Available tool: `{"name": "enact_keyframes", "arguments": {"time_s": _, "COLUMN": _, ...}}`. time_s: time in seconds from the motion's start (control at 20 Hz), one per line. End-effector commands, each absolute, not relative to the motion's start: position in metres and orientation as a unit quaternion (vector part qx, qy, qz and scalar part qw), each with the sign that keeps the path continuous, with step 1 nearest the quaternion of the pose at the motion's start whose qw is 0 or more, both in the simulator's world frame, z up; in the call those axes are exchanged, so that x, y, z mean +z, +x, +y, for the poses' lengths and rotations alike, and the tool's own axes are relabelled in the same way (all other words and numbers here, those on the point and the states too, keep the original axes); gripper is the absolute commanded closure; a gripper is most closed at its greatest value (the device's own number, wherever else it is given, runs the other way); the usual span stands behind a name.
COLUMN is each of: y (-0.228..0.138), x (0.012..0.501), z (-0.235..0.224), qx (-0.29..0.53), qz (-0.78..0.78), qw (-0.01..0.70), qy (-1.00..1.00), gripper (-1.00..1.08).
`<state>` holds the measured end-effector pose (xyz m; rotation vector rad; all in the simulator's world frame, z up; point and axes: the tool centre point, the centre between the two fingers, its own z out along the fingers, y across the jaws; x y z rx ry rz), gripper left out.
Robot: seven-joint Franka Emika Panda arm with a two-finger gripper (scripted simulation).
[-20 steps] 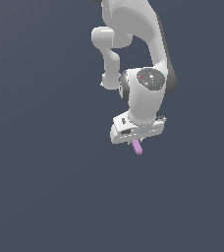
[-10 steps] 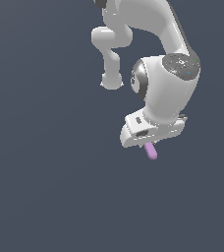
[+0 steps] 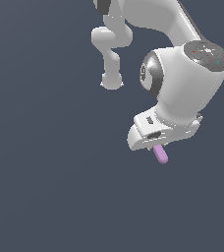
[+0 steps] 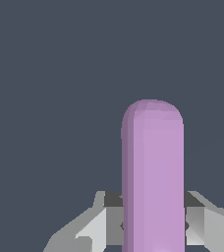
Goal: Pick up the object and move it to a goal position.
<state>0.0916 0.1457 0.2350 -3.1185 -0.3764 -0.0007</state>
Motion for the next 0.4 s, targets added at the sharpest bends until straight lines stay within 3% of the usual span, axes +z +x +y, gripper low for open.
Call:
{"name": "enact_keyframes", "arguments": {"time_s": 0.0, "y": 0.0953, "x": 0.2388, "z": 0.1480, "qx": 0.000, "qz": -0.120, "qw": 0.000, "qy": -0.993, "gripper": 1.08}}
{"name": "enact_keyframes", "arguments": {"time_s": 0.35, "y": 0.0990, "x": 0.2424, "z": 0.1507, "qx": 0.000, "qz": -0.120, "qw": 0.000, "qy": -0.993, "gripper": 1.08}}
